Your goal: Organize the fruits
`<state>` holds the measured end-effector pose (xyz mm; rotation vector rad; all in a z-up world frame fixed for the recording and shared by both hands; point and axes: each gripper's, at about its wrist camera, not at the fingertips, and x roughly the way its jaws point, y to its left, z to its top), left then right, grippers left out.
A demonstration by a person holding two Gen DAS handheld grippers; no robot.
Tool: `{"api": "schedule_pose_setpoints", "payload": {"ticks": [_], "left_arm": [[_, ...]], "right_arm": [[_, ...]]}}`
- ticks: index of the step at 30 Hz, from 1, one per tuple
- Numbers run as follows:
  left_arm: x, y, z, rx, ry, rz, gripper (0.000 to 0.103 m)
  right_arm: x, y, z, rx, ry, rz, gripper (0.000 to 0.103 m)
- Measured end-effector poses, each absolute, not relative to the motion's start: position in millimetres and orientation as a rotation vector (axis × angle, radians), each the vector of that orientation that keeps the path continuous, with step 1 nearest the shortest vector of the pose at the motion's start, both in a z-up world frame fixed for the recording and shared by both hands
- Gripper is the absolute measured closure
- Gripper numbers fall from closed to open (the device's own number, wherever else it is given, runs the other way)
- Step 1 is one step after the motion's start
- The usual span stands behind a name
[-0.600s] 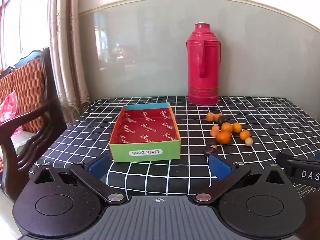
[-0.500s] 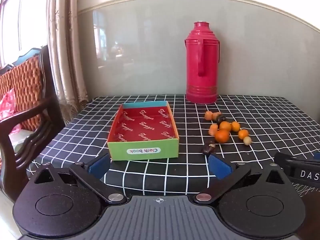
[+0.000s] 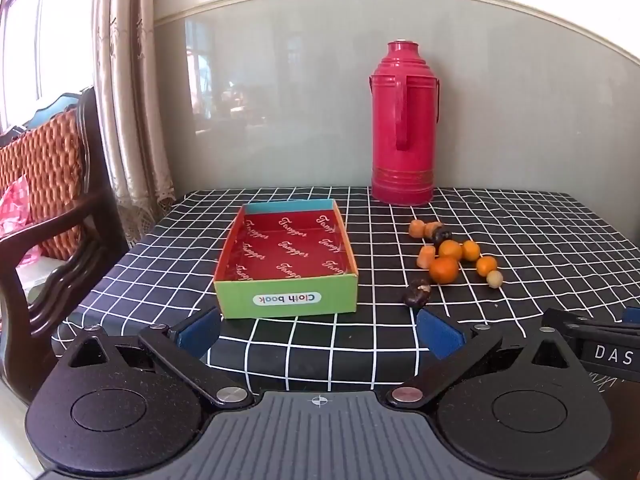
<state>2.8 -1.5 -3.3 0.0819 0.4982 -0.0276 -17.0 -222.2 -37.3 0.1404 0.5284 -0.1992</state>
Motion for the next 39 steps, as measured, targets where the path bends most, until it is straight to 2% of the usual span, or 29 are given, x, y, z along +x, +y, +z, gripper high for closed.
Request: {"api": "schedule_pose_setpoints", "payload": {"ticks": [39], "left_arm": [[3.2, -2.2, -6.4, 0.093, 0.5, -0.039, 0.0]], "right_arm": [[-12.6, -223.7, -43.5, 0.15, 0.551, -0.186, 0.006]]}}
